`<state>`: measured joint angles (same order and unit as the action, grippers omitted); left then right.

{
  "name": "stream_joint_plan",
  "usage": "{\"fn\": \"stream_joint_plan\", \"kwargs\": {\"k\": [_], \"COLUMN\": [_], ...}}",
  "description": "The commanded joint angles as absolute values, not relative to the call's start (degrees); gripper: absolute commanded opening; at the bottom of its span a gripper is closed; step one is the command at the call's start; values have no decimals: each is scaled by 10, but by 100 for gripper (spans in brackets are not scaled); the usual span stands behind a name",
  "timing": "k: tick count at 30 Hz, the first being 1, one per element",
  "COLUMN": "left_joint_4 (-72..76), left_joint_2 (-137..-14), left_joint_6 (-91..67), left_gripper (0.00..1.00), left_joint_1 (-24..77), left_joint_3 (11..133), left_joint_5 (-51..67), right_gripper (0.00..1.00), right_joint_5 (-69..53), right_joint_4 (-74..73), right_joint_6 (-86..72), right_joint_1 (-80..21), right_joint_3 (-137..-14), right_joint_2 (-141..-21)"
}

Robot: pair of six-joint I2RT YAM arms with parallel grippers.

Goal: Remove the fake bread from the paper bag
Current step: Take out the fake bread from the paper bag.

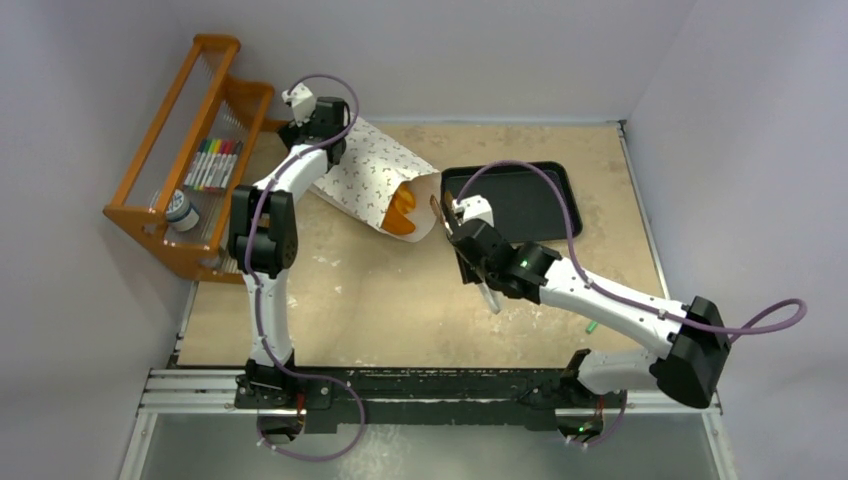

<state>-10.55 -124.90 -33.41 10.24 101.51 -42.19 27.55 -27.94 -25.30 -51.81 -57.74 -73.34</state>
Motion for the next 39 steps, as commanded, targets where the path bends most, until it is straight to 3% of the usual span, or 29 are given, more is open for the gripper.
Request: {"fn": "stream_joint_plan", "kwargs": {"k": [1,11,39], "left_joint_4": [-208,-207,-195], "left_joint_2": [-1253,-1241,-1229], "left_joint_6": [-305,-307,-305], "left_gripper": [100,100,100], "left_joint_1": [98,98,70], "left_joint_3": [1003,974,911], "left_joint_5": [-431,-431,-433], "right_gripper": [40,41,41], "right_joint_5": [301,295,243], "right_joint_4": [-299,-255,-146], "right_joint_6": [-280,-230,-63], "right_joint_1": [-559,-609,-566], "right_joint_3": [-574,-573,-615], "right_joint_2": [-709,-761,-884]}}
